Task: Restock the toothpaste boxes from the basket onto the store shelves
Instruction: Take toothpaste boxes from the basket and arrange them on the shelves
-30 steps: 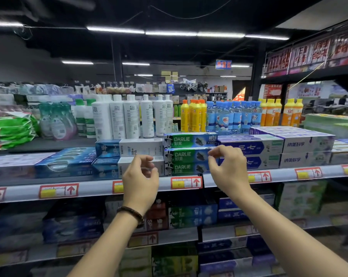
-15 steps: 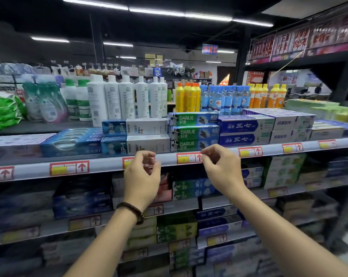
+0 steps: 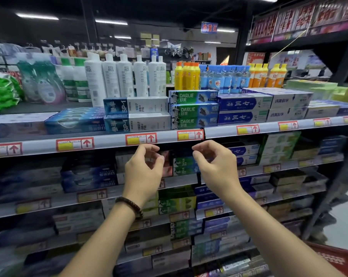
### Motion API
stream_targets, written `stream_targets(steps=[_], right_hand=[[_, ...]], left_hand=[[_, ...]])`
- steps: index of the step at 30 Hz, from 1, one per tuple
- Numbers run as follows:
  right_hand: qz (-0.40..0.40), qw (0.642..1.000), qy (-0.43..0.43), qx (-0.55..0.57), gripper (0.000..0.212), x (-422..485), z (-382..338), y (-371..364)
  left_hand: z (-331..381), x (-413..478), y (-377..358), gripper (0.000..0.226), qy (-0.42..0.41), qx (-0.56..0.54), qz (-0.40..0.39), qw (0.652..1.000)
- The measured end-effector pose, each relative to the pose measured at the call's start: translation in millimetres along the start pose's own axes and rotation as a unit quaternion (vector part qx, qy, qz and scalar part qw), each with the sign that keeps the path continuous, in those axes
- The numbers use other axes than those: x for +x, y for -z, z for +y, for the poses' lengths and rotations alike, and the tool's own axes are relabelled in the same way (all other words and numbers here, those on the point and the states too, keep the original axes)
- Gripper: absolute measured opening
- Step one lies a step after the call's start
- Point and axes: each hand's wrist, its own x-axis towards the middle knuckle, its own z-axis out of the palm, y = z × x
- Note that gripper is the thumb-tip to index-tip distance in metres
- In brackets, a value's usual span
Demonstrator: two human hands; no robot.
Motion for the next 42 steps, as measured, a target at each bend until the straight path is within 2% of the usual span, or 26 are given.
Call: stream_targets(steps=[12,22,31,42], right_hand=[[-0.061,0.996,-0.024,0.062,0.008,-35,31,13],[-0.101,0.99,-0.059,0.082,0.007,-80,66,6],[-0.122,0.986,-0.096,0.066,0.007,-134,97,-25],[-0.162,0.956,-0.233,0.077,0.007,-225,166,-95]], left_hand=[[6,-63,-17,0.014,0.043,0.01,0.015,0.999],[-22,-116,-34,0.016,0.076,0.021,0.018,0.997],[-82,-147,-27,0.019,0.129,0.003,-0.012,0.992],[-192,-212,-21,0.019,0.216,0.02,-0.07,0.974]])
